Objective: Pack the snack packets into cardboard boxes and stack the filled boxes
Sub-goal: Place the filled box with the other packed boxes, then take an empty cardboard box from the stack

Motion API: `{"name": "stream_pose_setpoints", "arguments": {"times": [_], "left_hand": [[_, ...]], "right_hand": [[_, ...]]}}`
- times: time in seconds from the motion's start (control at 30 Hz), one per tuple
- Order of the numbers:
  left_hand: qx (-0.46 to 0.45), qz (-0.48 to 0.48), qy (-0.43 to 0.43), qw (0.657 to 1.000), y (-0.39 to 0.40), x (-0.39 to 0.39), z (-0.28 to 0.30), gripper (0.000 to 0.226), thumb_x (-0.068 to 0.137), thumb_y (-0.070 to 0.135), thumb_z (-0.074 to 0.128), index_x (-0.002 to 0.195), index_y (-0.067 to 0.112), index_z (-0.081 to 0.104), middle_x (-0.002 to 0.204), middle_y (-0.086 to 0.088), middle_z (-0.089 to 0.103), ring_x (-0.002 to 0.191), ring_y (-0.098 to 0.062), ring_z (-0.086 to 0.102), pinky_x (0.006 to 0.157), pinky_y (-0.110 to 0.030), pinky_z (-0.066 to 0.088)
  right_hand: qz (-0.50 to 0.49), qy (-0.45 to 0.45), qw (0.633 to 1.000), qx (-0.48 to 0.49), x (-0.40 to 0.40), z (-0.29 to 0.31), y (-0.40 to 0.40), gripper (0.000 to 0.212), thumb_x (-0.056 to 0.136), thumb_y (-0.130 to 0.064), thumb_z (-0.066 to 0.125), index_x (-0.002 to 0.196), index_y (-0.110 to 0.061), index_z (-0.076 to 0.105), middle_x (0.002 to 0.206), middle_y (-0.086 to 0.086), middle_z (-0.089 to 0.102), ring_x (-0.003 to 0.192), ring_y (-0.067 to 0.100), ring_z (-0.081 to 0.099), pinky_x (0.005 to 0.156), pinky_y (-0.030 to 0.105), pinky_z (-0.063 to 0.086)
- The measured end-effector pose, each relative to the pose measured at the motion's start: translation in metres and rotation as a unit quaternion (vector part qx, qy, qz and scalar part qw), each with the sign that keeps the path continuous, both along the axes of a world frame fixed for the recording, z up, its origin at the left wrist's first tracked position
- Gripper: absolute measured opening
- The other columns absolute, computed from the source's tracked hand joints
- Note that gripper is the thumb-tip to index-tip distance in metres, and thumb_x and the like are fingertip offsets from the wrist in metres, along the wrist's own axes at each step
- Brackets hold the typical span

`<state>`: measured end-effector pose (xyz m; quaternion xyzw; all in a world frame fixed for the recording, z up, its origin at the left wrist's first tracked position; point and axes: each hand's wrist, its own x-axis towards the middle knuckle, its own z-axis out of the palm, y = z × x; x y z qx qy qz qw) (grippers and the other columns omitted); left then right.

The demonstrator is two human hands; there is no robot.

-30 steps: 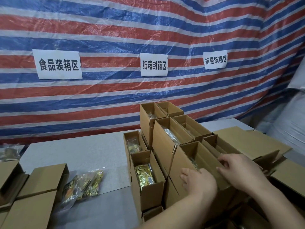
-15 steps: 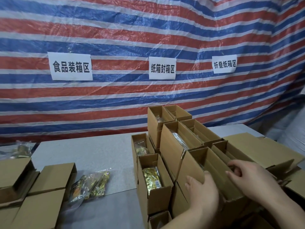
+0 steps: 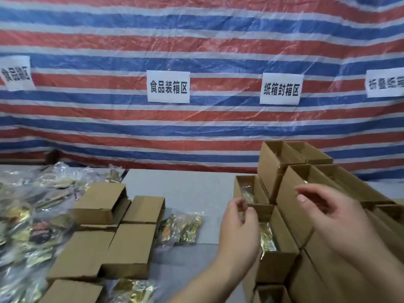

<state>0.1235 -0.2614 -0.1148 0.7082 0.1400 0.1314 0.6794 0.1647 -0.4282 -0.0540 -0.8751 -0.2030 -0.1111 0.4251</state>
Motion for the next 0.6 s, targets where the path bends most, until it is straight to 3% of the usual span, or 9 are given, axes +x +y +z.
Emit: {"name": "stream_pose_setpoints", "arguments": {"times": [0.17, 0.27, 0.37, 0.47, 0.6], "left_hand": [[0.059, 0.085, 0.021, 0.994, 0.079, -0.034, -0.022, 0.017, 0.102, 0.034, 0.044, 0.118, 0.036, 0.049, 0.106, 0.025, 0.054, 0.094, 0.011, 0.052, 0.073, -0.006, 0.037], [0.058, 0.095, 0.044, 0.993, 0.109, -0.053, -0.039, 0.013, 0.100, 0.031, 0.045, 0.105, 0.036, 0.056, 0.100, 0.017, 0.061, 0.093, 0.005, 0.056, 0.081, -0.019, 0.043], [0.085, 0.115, 0.074, 0.987, 0.139, -0.077, -0.064, 0.015, 0.098, 0.033, 0.045, 0.093, 0.037, 0.058, 0.089, 0.017, 0.064, 0.084, 0.005, 0.058, 0.074, -0.018, 0.045], [0.117, 0.126, 0.110, 0.979, 0.164, -0.095, -0.089, 0.018, 0.098, 0.037, 0.043, 0.102, 0.035, 0.061, 0.091, 0.018, 0.064, 0.083, 0.006, 0.058, 0.066, -0.015, 0.041], [0.156, 0.162, 0.154, 0.962, 0.202, -0.100, -0.114, 0.017, 0.099, 0.034, 0.044, 0.100, 0.030, 0.061, 0.089, 0.013, 0.064, 0.083, -0.006, 0.060, 0.069, -0.023, 0.046]], "right_hand": [[0.105, 0.047, 0.992, 0.047, -0.004, -0.030, 0.080, 0.027, 0.093, -0.024, 0.063, 0.104, -0.048, 0.059, 0.102, -0.022, 0.064, 0.093, -0.006, 0.061, 0.074, 0.017, 0.044], [0.138, 0.067, 0.988, 0.036, -0.006, -0.053, 0.110, 0.029, 0.091, -0.024, 0.065, 0.097, -0.053, 0.060, 0.100, -0.026, 0.066, 0.094, -0.007, 0.063, 0.073, 0.015, 0.047], [0.169, 0.096, 0.980, 0.035, -0.010, -0.075, 0.137, 0.027, 0.091, -0.024, 0.066, 0.099, -0.049, 0.064, 0.100, -0.027, 0.070, 0.098, -0.001, 0.066, 0.080, 0.017, 0.054], [0.191, 0.119, 0.974, 0.033, -0.013, -0.090, 0.156, 0.027, 0.093, -0.020, 0.066, 0.100, -0.045, 0.065, 0.101, -0.025, 0.071, 0.098, -0.004, 0.066, 0.082, 0.023, 0.054], [0.208, 0.142, 0.967, 0.025, -0.014, -0.105, 0.184, 0.025, 0.094, -0.019, 0.066, 0.101, -0.043, 0.063, 0.104, -0.017, 0.070, 0.098, -0.006, 0.064, 0.089, 0.025, 0.050]]}}
